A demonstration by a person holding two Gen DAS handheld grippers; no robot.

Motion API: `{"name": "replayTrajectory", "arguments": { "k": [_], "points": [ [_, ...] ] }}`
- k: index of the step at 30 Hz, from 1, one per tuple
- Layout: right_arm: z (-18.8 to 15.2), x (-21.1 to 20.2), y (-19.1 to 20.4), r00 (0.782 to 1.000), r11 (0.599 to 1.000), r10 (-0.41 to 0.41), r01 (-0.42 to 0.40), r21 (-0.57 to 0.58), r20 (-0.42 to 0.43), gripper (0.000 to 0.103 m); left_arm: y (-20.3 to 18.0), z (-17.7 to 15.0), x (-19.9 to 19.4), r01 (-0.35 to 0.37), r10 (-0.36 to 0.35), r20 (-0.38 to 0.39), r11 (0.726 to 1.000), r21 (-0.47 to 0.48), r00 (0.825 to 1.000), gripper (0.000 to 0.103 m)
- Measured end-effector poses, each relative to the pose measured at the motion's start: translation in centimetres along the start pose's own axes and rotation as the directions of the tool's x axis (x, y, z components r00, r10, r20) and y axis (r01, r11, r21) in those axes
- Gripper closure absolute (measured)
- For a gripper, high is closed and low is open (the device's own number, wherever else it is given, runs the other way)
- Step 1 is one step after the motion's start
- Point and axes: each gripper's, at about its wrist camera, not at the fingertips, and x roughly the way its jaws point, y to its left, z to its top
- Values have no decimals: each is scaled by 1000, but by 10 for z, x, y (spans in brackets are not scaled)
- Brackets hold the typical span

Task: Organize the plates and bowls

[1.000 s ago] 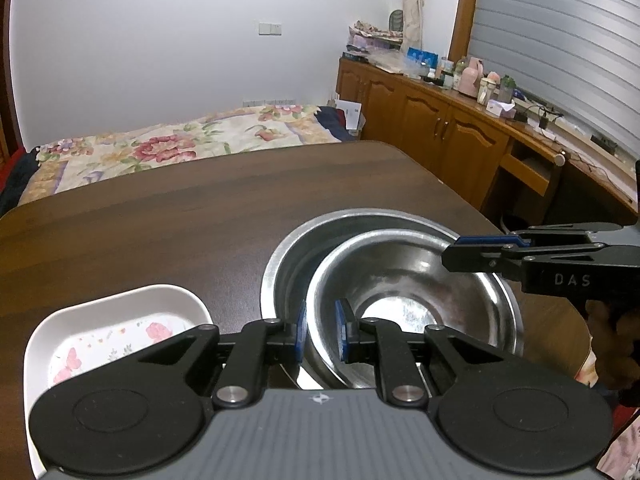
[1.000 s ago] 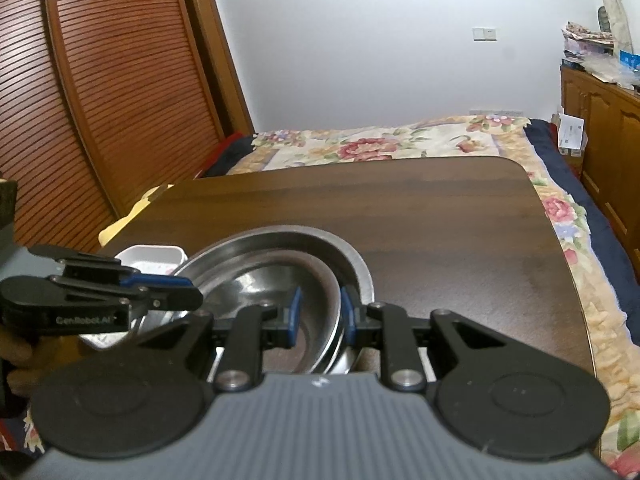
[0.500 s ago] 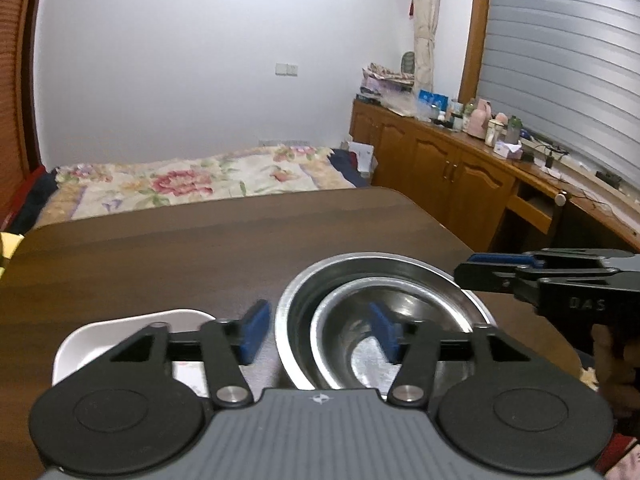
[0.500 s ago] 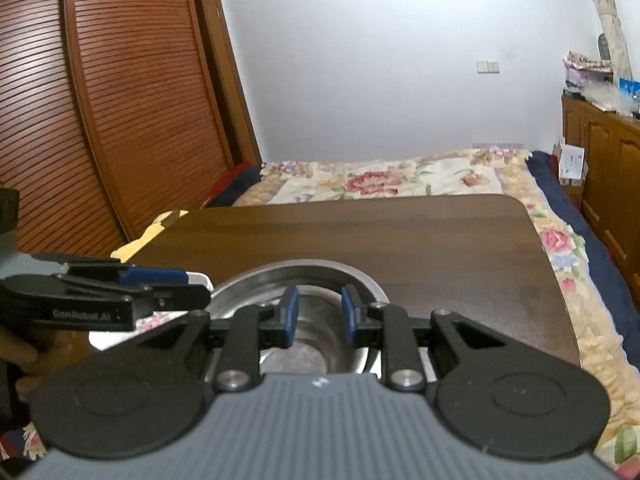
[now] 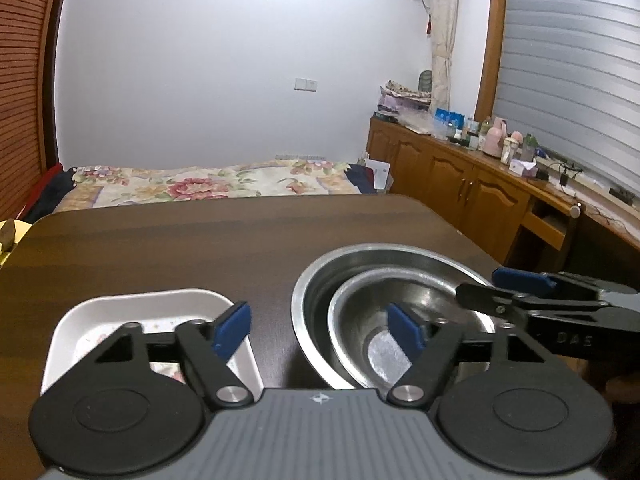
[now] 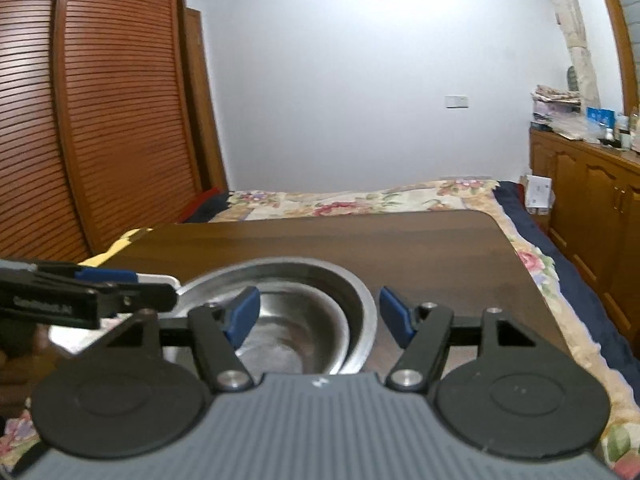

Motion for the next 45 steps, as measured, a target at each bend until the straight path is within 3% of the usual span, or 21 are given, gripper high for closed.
{"name": "replayTrajectory", "arguments": {
  "k": [6,21,30,33,35,38,45],
  "points": [
    [-12,14,-8,1000,998,12,-11,61,-12,36,0,-9,7,3,-3,-28,1000,-17,1000,46],
    [-19,13,-3,1000,997,13,-13,71,-2,38,0,-13,12,10,-11,-39,1000,-27,999,59],
    [-18,17,-3,1000,997,15,-14,77,-21,42,-3,-16,15,9,-9,-38,1000,-23,999,62],
    [-18,17,-2,999,997,15,-13,74,-28,47,-1,-17,15,2,-3,-37,1000,-21,999,64],
    [-18,18,-1,999,997,17,-14,70,-32,59,-1,-17,15,-5,4,-39,1000,-24,999,69],
    [-18,17,-2,999,996,9,-6,84,-35,67,0,-15,15,-10,9,-46,999,-33,999,70],
    [-13,15,2,1000,995,8,-5,97,-27,72,3,-6,5,-6,5,-35,999,-34,999,72]
  ]
}}
